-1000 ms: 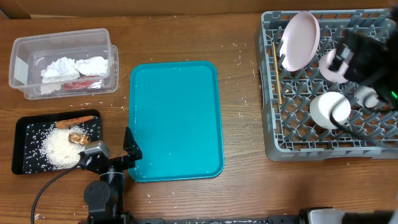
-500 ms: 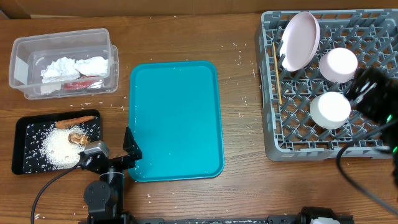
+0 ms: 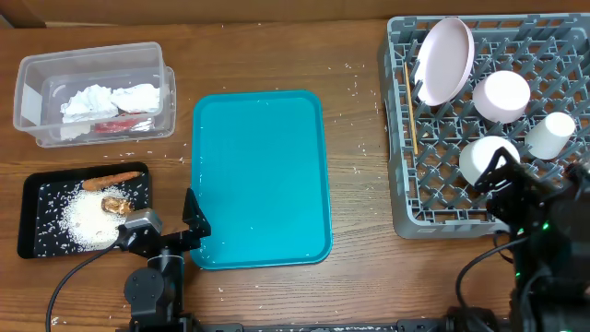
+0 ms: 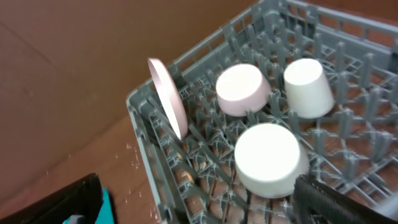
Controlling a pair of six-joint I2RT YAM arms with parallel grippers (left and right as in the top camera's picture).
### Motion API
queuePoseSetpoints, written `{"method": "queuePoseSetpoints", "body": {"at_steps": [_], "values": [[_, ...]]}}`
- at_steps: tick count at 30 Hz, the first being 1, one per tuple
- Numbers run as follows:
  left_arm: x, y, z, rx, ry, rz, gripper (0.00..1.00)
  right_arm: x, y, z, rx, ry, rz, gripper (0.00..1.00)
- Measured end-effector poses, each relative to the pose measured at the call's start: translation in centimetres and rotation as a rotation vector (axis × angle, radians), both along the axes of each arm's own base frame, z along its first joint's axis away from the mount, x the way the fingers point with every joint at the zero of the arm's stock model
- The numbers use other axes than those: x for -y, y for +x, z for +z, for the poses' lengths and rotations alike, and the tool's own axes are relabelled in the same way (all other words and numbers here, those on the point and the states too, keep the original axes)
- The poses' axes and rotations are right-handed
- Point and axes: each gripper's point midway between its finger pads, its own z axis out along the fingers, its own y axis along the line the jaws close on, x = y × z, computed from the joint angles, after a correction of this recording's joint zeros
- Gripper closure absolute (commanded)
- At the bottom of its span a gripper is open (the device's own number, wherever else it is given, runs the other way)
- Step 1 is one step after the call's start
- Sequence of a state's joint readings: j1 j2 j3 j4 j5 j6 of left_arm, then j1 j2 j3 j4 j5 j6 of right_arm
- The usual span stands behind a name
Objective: Sort waste into correct bins and load items into the dishwasher
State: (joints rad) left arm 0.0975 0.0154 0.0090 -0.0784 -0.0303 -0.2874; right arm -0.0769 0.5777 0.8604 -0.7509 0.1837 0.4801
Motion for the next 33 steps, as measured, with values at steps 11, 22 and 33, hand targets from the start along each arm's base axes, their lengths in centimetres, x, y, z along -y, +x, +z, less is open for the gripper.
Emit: {"method": "queuePoseSetpoints", "body": {"at_steps": [11,22,33], "values": [[0.0,0.0,0.0,0.000,0.000,0.000,0.00,-0.8,-0.9,-3.9,0.295,-0.012,0.030,0.00],[0.0,0.0,0.0,0.001,0.000,0.000,0.00,-2.3,-0.8,-5.1,0.452,-0.104,0.114,0.00],[0.0,0.0,0.0,0.001,0.000,0.000,0.00,-2.7,0.2,-6.3,0.512,-0.163,0.141,0.00]]}}
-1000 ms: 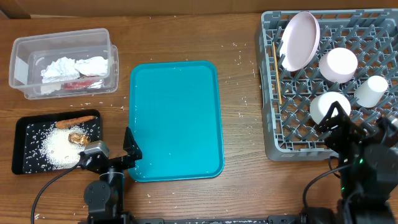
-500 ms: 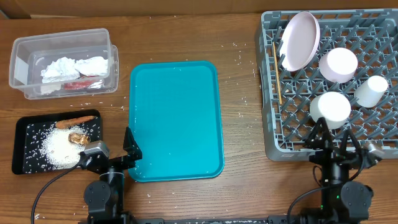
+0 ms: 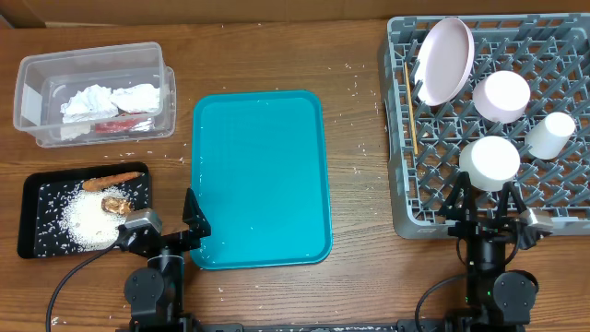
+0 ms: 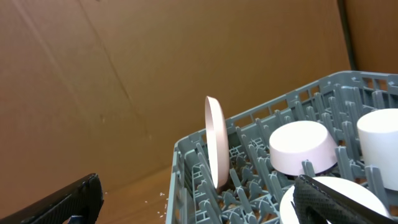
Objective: Sort waste into correct bins and load items into the dishwasher
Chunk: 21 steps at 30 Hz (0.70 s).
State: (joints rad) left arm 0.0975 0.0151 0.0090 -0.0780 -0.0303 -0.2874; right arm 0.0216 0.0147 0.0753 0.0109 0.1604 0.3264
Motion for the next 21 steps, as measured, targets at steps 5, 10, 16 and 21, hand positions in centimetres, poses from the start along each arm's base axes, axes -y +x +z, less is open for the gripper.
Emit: {"method": "queuePoseSetpoints", "body": {"at_steps": [5,10,16,21], "values": [[0.0,0.0,0.0,0.000,0.000,0.000,0.00,0.0,0.4,-1.8,-0.018,-0.012,-0.002,0.00],[0.0,0.0,0.0,0.000,0.000,0.000,0.00,0.0,0.5,-2.8,-0.062,-0.034,-0.004,0.00],[0.0,0.0,0.0,0.000,0.000,0.000,0.00,0.0,0.6,-4.8,-0.146,-0.056,-0.004,0.00],[0.0,0.0,0.0,0.000,0.000,0.000,0.00,0.0,0.6,-4.8,-0.152,-0.109,-0.005,0.00]]}}
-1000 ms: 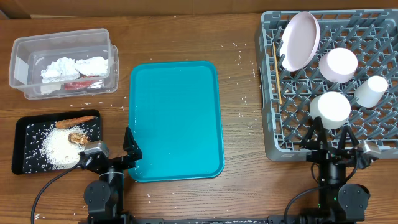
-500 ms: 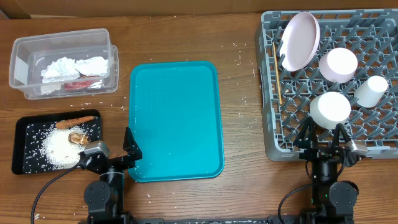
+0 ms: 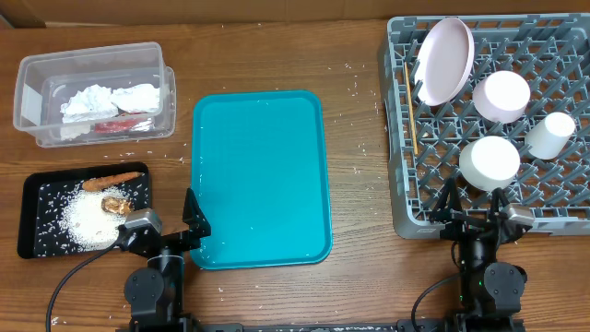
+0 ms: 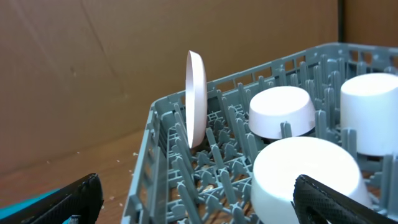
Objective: Sort waste into correct bins and load items into the dishwasher
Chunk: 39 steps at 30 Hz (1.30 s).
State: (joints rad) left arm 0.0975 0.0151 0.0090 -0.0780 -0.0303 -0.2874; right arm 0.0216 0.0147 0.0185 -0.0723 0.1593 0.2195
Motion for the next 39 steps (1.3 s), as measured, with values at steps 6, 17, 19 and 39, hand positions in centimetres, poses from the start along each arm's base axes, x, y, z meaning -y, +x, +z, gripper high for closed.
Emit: {"method": "queuePoseSetpoints", "body": {"at_steps": [6,17,19,39], "values": [[0.00,0.00,0.00,0.000,0.000,0.000,0.00,-0.42,0.04,-0.11,-0.015,-0.095,0.026,0.00],[0.00,0.00,0.00,0.000,0.000,0.000,0.00,-0.49,0.05,-0.16,-0.022,-0.151,0.031,0.00],[0.00,0.00,0.00,0.000,0.000,0.000,0.00,-0.49,0.05,-0.15,-0.022,-0.153,0.031,0.00],[0.00,0.00,0.00,0.000,0.000,0.000,0.01,-0.93,0.04,-0.08,-0.026,-0.226,0.038,0.00]]}}
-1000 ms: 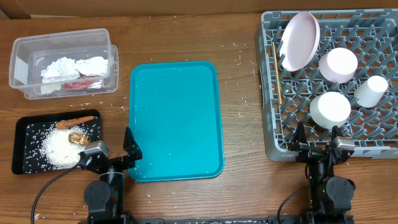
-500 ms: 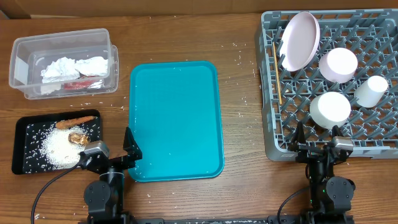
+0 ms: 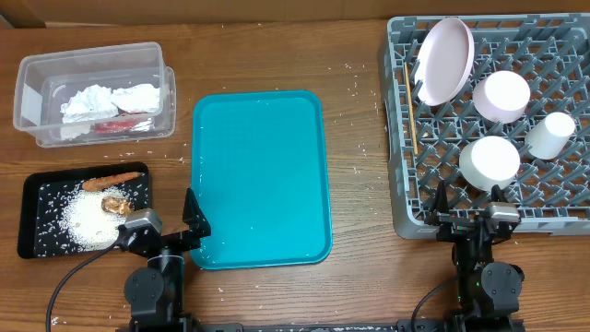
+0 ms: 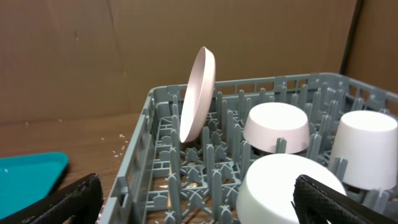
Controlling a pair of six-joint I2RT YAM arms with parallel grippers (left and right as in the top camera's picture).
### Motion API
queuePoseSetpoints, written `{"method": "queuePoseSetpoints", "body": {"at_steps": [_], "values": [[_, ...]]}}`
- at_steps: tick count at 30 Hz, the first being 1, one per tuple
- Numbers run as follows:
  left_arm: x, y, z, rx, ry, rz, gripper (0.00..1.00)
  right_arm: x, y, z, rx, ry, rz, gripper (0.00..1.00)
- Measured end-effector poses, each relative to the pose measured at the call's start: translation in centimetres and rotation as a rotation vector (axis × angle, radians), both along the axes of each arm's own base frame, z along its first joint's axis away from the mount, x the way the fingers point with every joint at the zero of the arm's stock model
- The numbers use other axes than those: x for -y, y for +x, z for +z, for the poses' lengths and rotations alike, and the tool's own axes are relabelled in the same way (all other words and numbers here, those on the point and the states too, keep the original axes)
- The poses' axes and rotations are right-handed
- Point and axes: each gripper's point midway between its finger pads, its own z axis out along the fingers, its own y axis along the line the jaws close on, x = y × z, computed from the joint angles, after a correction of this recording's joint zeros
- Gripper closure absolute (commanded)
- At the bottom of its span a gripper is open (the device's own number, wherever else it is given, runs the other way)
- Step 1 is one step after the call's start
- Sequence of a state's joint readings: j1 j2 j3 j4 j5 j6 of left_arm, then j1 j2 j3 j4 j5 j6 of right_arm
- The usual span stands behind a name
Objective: Sort waste into correct bins and load items into the dishwasher
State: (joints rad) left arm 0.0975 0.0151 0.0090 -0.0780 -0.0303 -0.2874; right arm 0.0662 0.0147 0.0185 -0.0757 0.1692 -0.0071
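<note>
The grey dish rack (image 3: 553, 219) at the right holds an upright pink plate (image 3: 444, 60), an upturned pink bowl (image 3: 502, 95), a white bowl (image 3: 489, 162), a white cup (image 3: 553, 134) and a chopstick (image 3: 408, 106). My right gripper (image 3: 472, 214) sits at the rack's front edge, open and empty. In the right wrist view its gripper (image 4: 199, 208) faces the rack (image 4: 140, 155), the plate (image 4: 199, 93) and the white bowl (image 4: 286, 186). My left gripper (image 3: 166, 226) rests open by the teal tray's (image 3: 260, 175) front left corner.
A clear plastic bin (image 3: 92, 51) at the back left holds crumpled tissues and a red wrapper. A black tray (image 3: 28, 184) at the front left carries rice and food scraps. Rice grains lie scattered over the wooden table.
The right arm has shifted slightly left along the rack's front edge, and its camera has swung a little. It stays open. Nothing in the rack or on the table moved.
My right arm first reached over the rack's front right part beside the white bowl, open and empty. It then stood withdrawn at the rack's front edge and has stayed there with small shifts. The left arm has kept still throughout.
</note>
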Motion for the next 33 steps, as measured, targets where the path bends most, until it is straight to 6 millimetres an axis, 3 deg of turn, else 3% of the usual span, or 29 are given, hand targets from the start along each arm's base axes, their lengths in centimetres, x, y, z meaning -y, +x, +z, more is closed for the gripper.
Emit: {"method": "queuePoseSetpoints", "body": {"at_steps": [7,33], "values": [[0.00,0.00,0.00,0.000,0.000,0.000,0.00,-0.11,0.01,-0.01,-0.006,-0.076,0.008,0.00],[0.00,0.00,0.00,0.000,0.000,0.000,0.00,-0.63,0.04,-0.08,-0.007,-0.055,0.038,0.00]]}}
